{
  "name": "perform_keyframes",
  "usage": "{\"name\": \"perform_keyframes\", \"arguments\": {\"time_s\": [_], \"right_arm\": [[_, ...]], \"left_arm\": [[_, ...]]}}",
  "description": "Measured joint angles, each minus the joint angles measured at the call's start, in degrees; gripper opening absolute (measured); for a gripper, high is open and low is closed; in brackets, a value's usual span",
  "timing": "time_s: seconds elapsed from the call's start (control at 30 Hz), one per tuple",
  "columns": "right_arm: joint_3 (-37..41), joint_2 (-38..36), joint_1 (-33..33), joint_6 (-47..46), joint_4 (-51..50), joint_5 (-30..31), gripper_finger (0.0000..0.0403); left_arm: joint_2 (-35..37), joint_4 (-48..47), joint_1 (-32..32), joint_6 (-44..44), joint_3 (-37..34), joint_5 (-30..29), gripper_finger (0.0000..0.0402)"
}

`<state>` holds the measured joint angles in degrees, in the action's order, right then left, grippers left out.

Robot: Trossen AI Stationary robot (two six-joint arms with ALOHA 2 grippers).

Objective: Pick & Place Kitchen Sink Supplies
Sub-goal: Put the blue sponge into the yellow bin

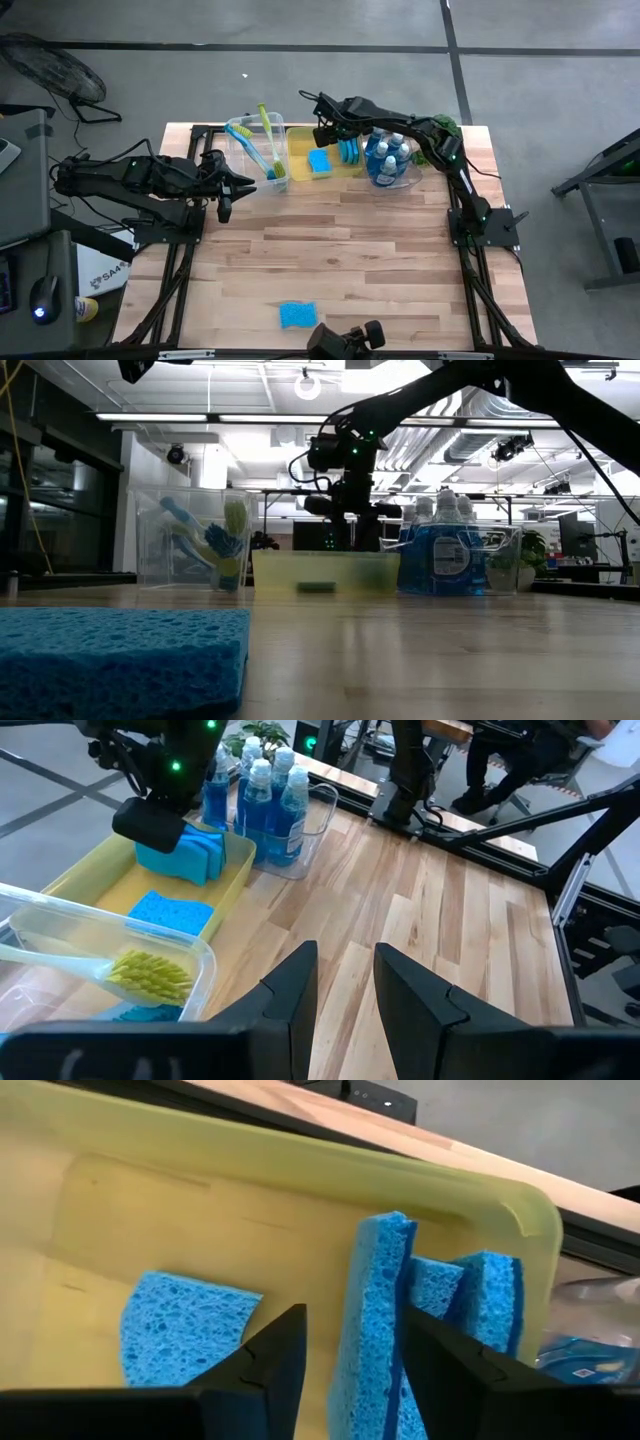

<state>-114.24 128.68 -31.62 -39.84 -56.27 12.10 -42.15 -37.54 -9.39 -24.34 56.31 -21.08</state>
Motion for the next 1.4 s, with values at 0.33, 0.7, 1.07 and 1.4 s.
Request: {"name": "perform_keyframes", "arguments": {"time_s": [0.33, 0.7, 1.07, 1.4], "right_arm": [[-0.02, -3.21, -0.27, 4.20, 2.94, -1.56, 0.0152], [-0.04, -9.93, -0.20, 10.65, 5.33, -7.80, 0.0151], [-0.04, -17.09, 2.22, 16.37, 4.97, -11.26, 0.0150], [-0.04, -25.06, 8.94, 23.72, -2.08, -4.55, 0.0151]], "left_arm": [[0.00, 0.00, -0.02, -0.02, 0.00, 0.03, 0.0099], [0.00, 0.03, 0.00, -0.34, 0.00, 0.36, 0.0099], [-0.11, -0.03, -0.01, -1.51, 0.00, 10.46, 0.0099], [-7.22, 0.07, -0.02, -4.70, 0.04, 25.27, 0.0099]]}}
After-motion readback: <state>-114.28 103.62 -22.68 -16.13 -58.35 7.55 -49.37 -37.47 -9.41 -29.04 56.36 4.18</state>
